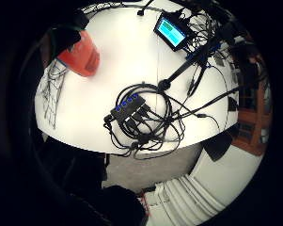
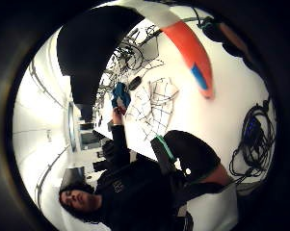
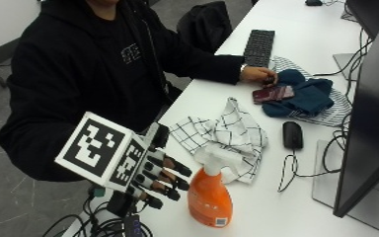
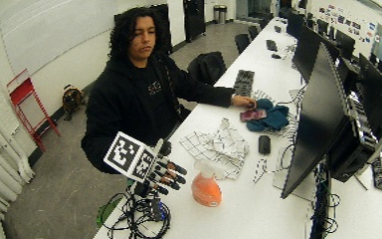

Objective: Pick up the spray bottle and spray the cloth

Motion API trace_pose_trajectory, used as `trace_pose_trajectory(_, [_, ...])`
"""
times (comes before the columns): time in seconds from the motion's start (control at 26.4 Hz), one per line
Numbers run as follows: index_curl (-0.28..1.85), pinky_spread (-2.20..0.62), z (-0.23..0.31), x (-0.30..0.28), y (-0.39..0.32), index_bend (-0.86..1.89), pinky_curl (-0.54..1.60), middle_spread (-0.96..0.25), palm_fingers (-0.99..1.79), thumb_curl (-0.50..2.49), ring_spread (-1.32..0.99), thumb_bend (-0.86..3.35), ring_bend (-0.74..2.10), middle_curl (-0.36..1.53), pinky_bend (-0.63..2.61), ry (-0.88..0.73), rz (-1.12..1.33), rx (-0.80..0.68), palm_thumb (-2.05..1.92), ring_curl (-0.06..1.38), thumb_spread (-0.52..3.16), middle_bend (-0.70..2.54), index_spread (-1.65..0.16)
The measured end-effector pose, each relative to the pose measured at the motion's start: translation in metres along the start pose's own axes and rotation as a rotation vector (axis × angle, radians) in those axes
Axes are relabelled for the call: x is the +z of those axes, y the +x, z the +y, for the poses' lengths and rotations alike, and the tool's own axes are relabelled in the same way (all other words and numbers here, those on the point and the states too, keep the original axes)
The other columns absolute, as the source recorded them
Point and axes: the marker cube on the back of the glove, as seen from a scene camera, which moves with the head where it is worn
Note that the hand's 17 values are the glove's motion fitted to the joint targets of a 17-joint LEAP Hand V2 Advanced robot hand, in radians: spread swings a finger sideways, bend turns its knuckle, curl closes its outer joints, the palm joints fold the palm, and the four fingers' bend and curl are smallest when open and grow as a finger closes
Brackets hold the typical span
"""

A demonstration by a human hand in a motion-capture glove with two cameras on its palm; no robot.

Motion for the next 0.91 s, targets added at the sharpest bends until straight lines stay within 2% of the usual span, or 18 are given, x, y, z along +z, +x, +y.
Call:
trace_pose_trajectory(0.26, [0.22, 0.14, -0.043, -0.010, -0.003, 0.09, 0.31, -0.10, 0.60, 0.27, -0.15, 0.00, 0.42, 0.33, 0.29, -0.011, -0.184, 0.002, 0.55, 0.30, 1.07, 0.25, -0.36])
trace_pose_trajectory(0.57, [0.21, 0.11, -0.078, 0.009, -0.010, 0.11, 0.31, -0.10, 0.68, 0.31, -0.16, 0.01, 0.47, 0.35, 0.24, -0.008, -0.489, -0.020, 0.66, 0.32, 1.04, 0.30, -0.34])
trace_pose_trajectory(0.72, [0.25, 0.11, -0.090, 0.024, -0.015, 0.21, 0.30, -0.11, 0.75, 0.33, -0.16, 0.01, 0.43, 0.36, 0.18, 0.138, -0.647, -0.009, 0.72, 0.32, 1.03, 0.30, -0.34])
trace_pose_trajectory(0.91, [0.29, 0.06, -0.103, 0.043, -0.023, 0.28, 0.27, -0.15, 1.05, 0.37, -0.20, 0.03, 0.42, 0.38, 0.14, 0.366, -0.808, 0.071, 0.82, 0.31, 0.97, 0.35, -0.32])
